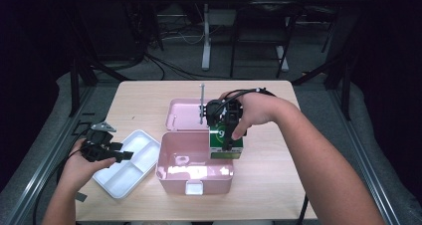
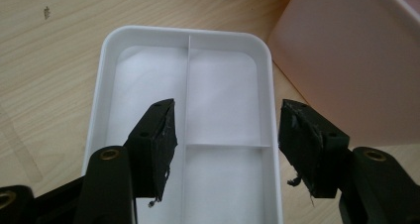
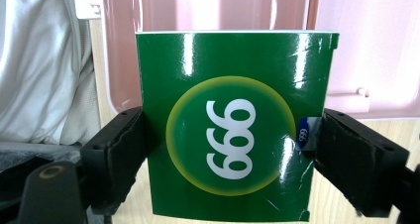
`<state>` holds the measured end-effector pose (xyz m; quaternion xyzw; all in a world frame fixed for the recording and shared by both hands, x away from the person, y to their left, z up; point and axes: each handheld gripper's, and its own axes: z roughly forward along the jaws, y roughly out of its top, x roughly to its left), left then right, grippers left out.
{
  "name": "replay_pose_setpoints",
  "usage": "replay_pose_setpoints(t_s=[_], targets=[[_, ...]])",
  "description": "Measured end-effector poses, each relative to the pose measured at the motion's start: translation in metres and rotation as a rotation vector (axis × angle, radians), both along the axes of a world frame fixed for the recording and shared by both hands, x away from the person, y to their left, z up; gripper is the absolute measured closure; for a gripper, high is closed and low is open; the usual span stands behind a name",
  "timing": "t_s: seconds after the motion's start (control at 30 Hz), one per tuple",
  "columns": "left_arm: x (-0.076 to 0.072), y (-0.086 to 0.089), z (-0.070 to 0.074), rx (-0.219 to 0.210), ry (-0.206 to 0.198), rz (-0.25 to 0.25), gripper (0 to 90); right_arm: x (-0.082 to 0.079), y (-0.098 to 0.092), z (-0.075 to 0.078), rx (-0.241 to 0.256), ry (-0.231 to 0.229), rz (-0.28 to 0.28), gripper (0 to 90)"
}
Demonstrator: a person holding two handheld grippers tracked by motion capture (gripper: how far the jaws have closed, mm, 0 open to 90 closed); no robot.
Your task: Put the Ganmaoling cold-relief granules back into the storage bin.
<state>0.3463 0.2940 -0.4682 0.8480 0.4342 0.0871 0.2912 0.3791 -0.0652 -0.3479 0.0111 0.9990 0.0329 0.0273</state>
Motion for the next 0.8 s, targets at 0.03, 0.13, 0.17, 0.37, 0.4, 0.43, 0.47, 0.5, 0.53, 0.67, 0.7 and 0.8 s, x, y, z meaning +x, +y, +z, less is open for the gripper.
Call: replay_pose_setpoints(t_s=[0.03,0.13,0.17,0.37,0.4,0.43,0.47,0.5,0.53,0.67,0.7,0.8], targets=[[0.0,0.0,0.0,0.0,-0.001,0.0,39.8,0.0,0.001,-0.001,0.002,-0.001,0.001,15.7],[0.0,0.0,0.0,0.0,0.0,0.0,39.9,0.0,0.003,-0.002,-0.002,0.0,0.003,15.7],[0.0,0.0,0.0,0.001,0.0,0.0,39.9,0.0,0.004,-0.002,0.0,0.002,0.002,15.7],[0.0,0.0,0.0,0.0,0.0,-0.001,39.9,0.001,0.01,-0.004,0.0,0.006,0.002,15.7],[0.0,0.0,0.0,0.0,0.001,-0.001,39.9,0.001,0.011,-0.004,-0.001,0.006,0.006,15.7],[0.0,-0.001,0.0,0.0,0.001,-0.002,39.9,0.001,0.013,-0.005,0.001,0.008,0.007,15.7],[0.0,-0.001,0.0,0.001,0.002,-0.003,39.9,0.0,0.014,-0.005,0.001,0.01,0.007,15.7],[0.0,-0.001,0.0,0.003,0.002,-0.004,39.9,0.0,0.015,-0.005,-0.003,0.011,0.011,15.7],[0.0,-0.001,0.0,0.003,0.002,-0.003,39.9,0.0,0.017,-0.006,0.0,0.013,0.009,15.7],[0.0,-0.001,0.0,0.002,0.002,-0.004,39.9,0.0,0.021,-0.008,0.002,0.011,0.01,15.7],[0.0,-0.001,0.0,0.002,0.001,-0.002,39.9,0.0,0.022,-0.009,0.003,0.015,0.008,15.7],[0.0,-0.001,0.0,0.001,0.001,-0.003,39.9,0.001,0.023,-0.013,0.021,0.023,-0.003,15.7]])
